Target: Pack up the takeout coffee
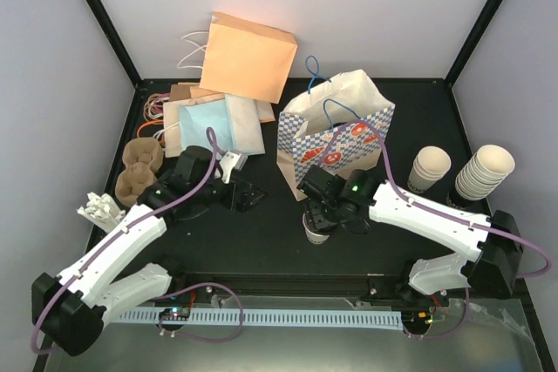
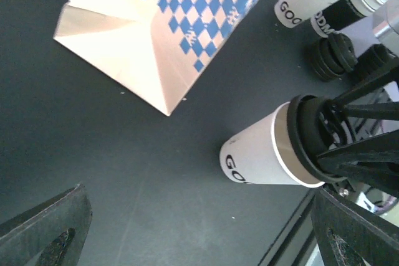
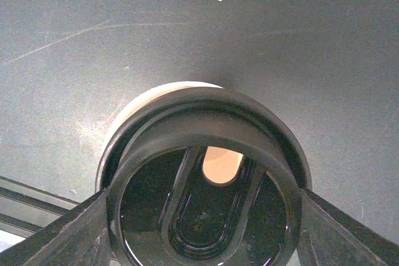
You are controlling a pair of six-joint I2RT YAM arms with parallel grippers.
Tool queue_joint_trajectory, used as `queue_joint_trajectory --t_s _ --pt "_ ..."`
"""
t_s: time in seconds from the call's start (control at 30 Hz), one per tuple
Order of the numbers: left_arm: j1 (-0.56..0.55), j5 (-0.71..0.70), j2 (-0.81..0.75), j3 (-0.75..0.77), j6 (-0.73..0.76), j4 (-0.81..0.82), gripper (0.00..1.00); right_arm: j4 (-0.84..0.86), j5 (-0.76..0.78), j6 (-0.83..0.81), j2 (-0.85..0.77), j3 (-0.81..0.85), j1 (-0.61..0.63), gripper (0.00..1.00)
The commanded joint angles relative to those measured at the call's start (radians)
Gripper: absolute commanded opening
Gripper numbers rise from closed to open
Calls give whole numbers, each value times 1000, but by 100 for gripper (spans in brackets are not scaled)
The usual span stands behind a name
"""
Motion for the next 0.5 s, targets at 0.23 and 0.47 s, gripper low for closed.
queue_joint_trajectory --t_s 0.23,0.47 --pt "-90 149 109 -46 -144 235 90 11 27 -20 23 15 29 73" --pt "-123 157 152 -48 -170 281 83 32 15 -29 50 14 40 73"
